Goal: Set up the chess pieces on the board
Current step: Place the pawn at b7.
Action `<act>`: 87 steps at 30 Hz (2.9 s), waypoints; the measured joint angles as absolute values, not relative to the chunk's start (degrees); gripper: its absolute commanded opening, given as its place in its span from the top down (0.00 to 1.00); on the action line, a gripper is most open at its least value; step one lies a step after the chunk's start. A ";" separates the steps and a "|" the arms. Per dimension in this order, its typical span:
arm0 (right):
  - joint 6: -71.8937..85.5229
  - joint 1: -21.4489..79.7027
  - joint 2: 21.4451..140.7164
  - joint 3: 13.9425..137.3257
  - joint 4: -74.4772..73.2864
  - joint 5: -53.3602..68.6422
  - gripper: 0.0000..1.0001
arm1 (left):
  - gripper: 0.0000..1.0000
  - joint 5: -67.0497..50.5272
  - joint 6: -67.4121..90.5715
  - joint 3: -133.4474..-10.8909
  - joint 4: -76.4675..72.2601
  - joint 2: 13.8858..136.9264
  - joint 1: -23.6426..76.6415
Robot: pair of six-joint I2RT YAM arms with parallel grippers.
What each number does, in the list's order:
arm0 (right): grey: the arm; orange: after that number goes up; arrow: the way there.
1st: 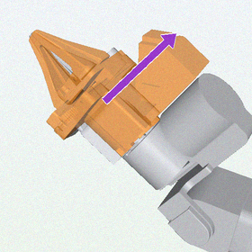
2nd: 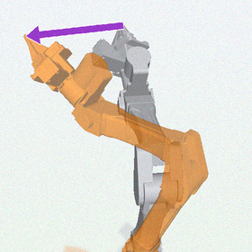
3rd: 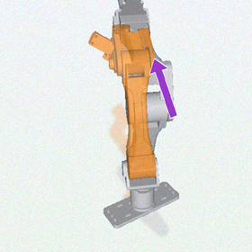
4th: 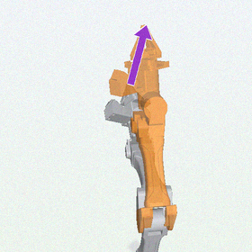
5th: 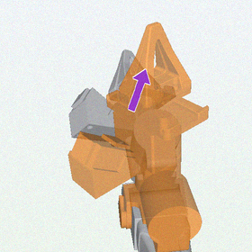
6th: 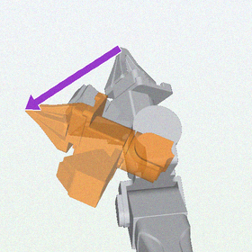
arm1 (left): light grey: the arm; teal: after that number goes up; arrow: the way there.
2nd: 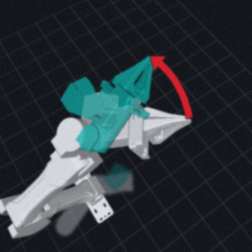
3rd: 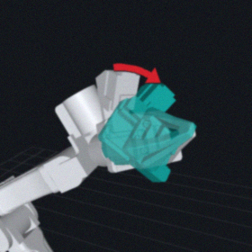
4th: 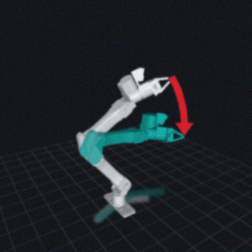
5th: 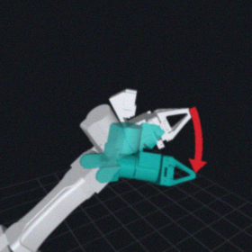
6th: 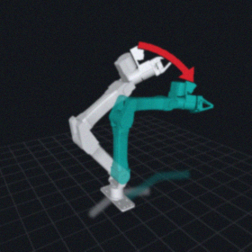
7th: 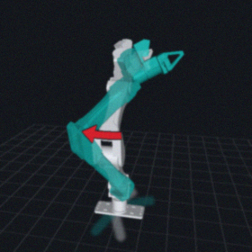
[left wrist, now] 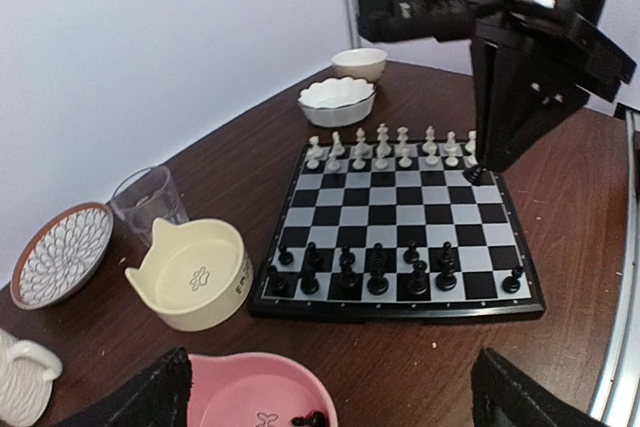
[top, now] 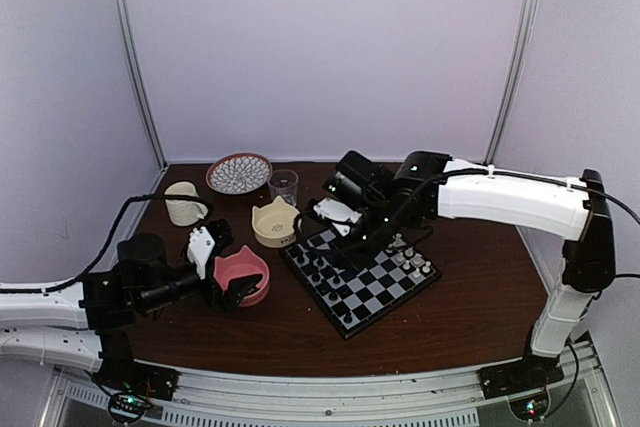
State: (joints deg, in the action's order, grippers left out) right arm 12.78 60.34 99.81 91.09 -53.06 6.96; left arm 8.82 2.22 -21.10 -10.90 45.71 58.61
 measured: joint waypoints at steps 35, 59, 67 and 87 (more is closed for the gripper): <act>5.26 58.11 117.27 96.49 -64.95 7.53 0.92 | 0.02 22.06 20.75 -25.76 15.16 40.49 58.61; 4.64 58.11 119.37 96.01 -64.62 7.70 0.87 | 0.02 21.76 20.80 -26.00 15.18 41.89 58.61; 4.64 58.11 119.72 96.01 -64.42 7.68 0.79 | 0.02 21.61 20.78 -26.09 15.20 42.15 58.61; 5.19 58.11 111.66 93.97 -60.62 6.00 0.62 | 0.06 21.28 26.57 -30.41 19.79 47.57 55.27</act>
State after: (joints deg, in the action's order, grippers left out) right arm 5.19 58.11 111.66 93.97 -60.62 6.00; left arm 21.28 26.57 -30.41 19.79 47.57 55.27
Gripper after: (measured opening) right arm 0.369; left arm 0.976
